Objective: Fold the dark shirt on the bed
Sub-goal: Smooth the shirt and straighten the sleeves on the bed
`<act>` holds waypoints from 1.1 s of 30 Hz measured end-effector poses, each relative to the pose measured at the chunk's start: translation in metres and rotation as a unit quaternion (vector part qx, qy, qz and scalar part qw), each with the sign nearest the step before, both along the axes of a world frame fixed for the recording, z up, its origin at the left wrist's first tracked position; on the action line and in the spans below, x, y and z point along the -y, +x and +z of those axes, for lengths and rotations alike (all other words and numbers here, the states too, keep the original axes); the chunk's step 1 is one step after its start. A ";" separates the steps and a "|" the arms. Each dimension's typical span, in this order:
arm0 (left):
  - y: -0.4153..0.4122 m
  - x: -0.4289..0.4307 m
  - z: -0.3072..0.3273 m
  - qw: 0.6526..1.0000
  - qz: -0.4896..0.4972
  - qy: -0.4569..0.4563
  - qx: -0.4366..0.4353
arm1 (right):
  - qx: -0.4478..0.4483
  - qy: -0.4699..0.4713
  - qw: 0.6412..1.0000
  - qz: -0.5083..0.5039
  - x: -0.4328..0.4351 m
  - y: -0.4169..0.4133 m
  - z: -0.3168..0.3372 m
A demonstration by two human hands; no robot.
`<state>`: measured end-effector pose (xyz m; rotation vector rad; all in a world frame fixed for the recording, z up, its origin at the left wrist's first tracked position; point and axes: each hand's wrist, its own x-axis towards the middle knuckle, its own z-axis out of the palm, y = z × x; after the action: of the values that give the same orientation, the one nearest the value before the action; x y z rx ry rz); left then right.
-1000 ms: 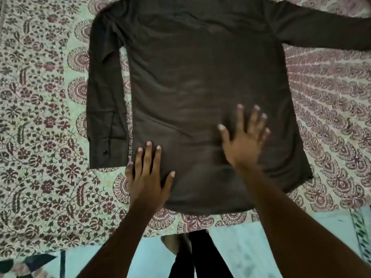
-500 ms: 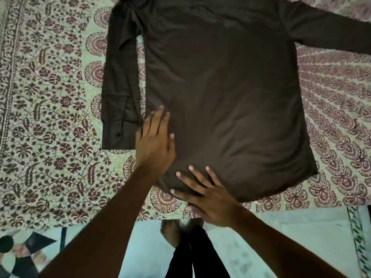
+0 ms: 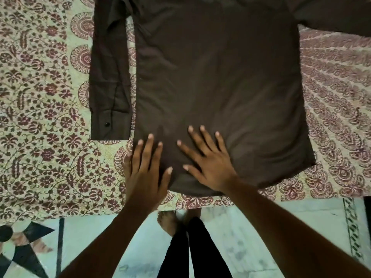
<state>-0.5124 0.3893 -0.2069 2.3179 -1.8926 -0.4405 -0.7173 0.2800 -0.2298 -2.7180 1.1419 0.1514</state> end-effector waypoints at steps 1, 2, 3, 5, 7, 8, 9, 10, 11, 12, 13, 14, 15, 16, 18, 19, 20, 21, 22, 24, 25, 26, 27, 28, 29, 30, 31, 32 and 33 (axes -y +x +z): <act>-0.004 0.029 0.001 1.000 -0.015 -0.017 -0.010 | 0.007 0.005 1.000 0.003 -0.014 -0.018 0.002; -0.009 0.059 0.000 0.998 -0.047 -0.026 -0.014 | 0.013 0.009 1.000 -0.021 -0.023 -0.037 0.002; -0.013 0.085 -0.003 0.996 -0.091 -0.024 -0.010 | 0.014 0.011 0.997 -0.078 -0.028 -0.056 0.002; -0.023 0.121 -0.012 0.985 -0.174 -0.010 0.019 | 0.018 0.021 0.967 -0.255 -0.037 -0.093 0.005; -0.032 0.133 -0.024 0.974 -0.220 0.012 0.057 | 0.029 0.036 0.906 -0.420 -0.042 -0.120 0.008; -0.035 0.130 -0.027 0.971 -0.229 0.017 0.071 | 0.035 0.043 0.875 -0.482 -0.041 -0.128 0.009; -0.038 0.123 -0.028 0.970 -0.230 0.021 0.075 | 0.042 0.042 0.850 -0.523 -0.037 -0.133 0.012; -0.039 0.111 -0.026 0.971 -0.225 0.025 0.073 | 0.046 0.030 0.843 -0.535 -0.030 -0.133 0.013; -0.043 0.098 -0.024 0.972 -0.223 0.029 0.070 | 0.047 0.007 0.854 -0.518 -0.019 -0.132 0.015; -0.048 0.083 -0.022 0.971 -0.226 0.031 0.067 | 0.052 -0.013 0.878 -0.475 -0.005 -0.127 0.016; -0.052 0.067 -0.021 0.970 -0.232 0.030 0.063 | 0.058 -0.018 0.913 -0.404 0.010 -0.121 0.015; -0.057 0.052 -0.019 0.970 -0.236 0.027 0.058 | 0.059 -0.010 0.948 -0.314 0.028 -0.115 0.013; -0.060 0.037 -0.018 0.970 -0.235 0.022 0.051 | 0.049 0.001 0.973 -0.226 0.043 -0.112 0.010; -0.063 0.027 -0.017 0.972 -0.232 0.017 0.043 | 0.033 0.007 0.985 -0.172 0.055 -0.114 0.006; -0.064 0.021 -0.015 0.974 -0.223 0.013 0.030 | 0.008 -0.004 0.976 -0.216 0.063 -0.133 -0.001; -0.063 0.026 -0.014 0.975 -0.219 0.012 0.023 | 0.005 -0.012 0.955 -0.296 0.058 -0.146 -0.002; -0.060 0.036 -0.013 0.978 -0.209 0.007 0.016 | 0.005 -0.017 0.926 -0.377 0.050 -0.161 -0.001; -0.057 0.049 -0.013 0.981 -0.192 -0.003 0.016 | 0.006 -0.015 0.899 -0.439 0.041 -0.174 0.001; -0.053 0.063 -0.013 0.985 -0.170 -0.013 0.023 | -0.001 -0.005 0.879 -0.478 0.033 -0.186 0.003; -0.043 0.090 -0.014 0.990 -0.129 -0.015 0.048 | -0.028 0.003 0.860 -0.509 0.025 -0.198 0.007; -0.038 0.100 -0.015 0.992 -0.107 -0.007 0.059 | -0.037 -0.009 0.859 -0.510 0.025 -0.196 0.010; -0.035 0.104 -0.016 0.994 -0.084 0.006 0.068 | -0.035 -0.022 0.868 -0.496 0.027 -0.188 0.013; -0.034 0.104 -0.017 0.995 -0.066 0.016 0.075 | -0.024 -0.028 0.886 -0.461 0.029 -0.179 0.015; -0.035 0.101 -0.018 0.995 -0.055 0.021 0.078 | -0.011 -0.024 0.915 -0.403 0.028 -0.171 0.016; -0.037 0.094 -0.017 0.995 -0.048 0.025 0.079 | -0.001 -0.012 0.944 -0.330 0.025 -0.164 0.016; -0.039 0.084 -0.016 0.995 -0.044 0.030 0.080 | -0.001 0.001 0.962 -0.273 0.016 -0.160 0.015; -0.042 0.074 -0.014 0.995 -0.044 0.038 0.080 | -0.005 0.009 0.967 -0.254 0.004 -0.161 0.015; -0.044 0.062 -0.011 0.995 -0.045 0.046 0.077 | -0.006 0.016 0.961 -0.276 -0.009 -0.166 0.015; -0.046 0.050 -0.009 0.995 -0.043 0.051 0.070 | -0.003 0.028 0.947 -0.321 -0.021 -0.173 0.016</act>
<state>-0.5583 0.3398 -0.2159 2.3965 -2.0884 -0.4020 -0.8903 0.3014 -0.2134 -2.1538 1.9104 0.0921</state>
